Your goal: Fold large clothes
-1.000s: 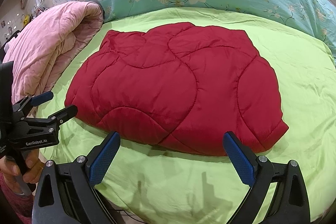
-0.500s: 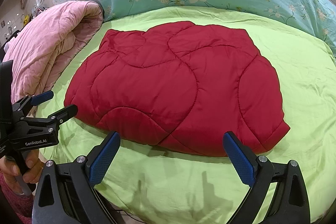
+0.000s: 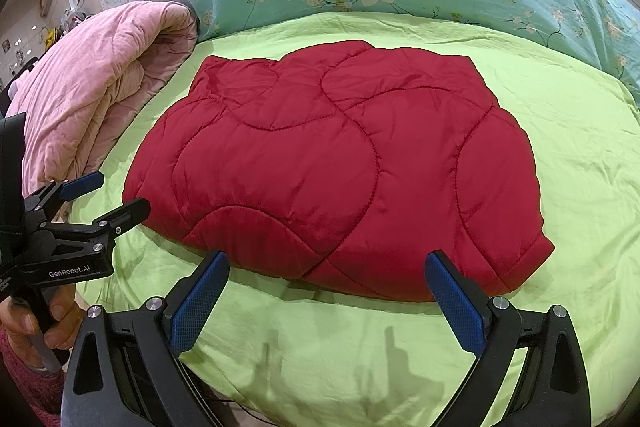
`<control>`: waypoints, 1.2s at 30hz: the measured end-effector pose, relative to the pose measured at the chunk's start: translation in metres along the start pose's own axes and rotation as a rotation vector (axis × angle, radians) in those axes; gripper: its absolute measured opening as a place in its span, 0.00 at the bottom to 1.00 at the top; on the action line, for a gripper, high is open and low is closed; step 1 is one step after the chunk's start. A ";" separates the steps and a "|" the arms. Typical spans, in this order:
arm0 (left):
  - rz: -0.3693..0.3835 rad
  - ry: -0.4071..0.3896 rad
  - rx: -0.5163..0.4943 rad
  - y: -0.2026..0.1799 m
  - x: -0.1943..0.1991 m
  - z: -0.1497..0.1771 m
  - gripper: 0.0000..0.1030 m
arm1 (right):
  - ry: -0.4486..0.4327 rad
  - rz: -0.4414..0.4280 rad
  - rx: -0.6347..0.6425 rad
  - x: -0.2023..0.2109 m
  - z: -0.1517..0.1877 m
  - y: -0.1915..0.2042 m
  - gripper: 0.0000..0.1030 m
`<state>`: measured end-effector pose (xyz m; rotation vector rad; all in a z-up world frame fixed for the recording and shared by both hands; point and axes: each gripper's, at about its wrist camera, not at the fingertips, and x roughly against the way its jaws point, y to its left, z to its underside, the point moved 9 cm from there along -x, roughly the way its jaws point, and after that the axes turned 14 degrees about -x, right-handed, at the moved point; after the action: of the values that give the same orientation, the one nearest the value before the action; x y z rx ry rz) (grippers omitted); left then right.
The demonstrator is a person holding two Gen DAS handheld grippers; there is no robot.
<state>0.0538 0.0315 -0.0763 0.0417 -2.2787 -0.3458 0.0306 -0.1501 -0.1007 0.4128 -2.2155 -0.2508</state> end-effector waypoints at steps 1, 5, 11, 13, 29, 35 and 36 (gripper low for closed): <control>0.001 0.000 0.001 0.000 0.000 0.000 1.00 | 0.001 0.000 0.000 0.000 0.000 0.000 0.96; 0.003 0.000 0.002 0.000 -0.001 0.000 1.00 | 0.002 0.001 0.000 0.000 0.000 0.000 0.96; 0.004 -0.007 0.001 0.000 -0.003 -0.003 1.00 | 0.000 -0.002 0.000 -0.002 -0.001 0.000 0.96; 0.004 -0.012 -0.001 0.001 -0.003 -0.004 1.00 | -0.001 -0.005 0.000 -0.003 -0.001 0.000 0.96; -0.002 -0.020 -0.002 0.006 -0.009 -0.010 1.00 | 0.006 -0.006 -0.006 -0.011 -0.009 -0.004 0.96; -0.006 -0.024 -0.006 0.006 -0.009 -0.015 1.00 | 0.008 -0.009 -0.010 -0.014 -0.013 -0.010 0.96; -0.002 -0.026 -0.007 0.006 -0.009 -0.016 1.00 | 0.006 -0.010 -0.011 -0.013 -0.014 -0.010 0.96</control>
<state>0.0717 0.0345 -0.0712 0.0360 -2.3033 -0.3569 0.0511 -0.1547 -0.1048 0.4187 -2.2059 -0.2665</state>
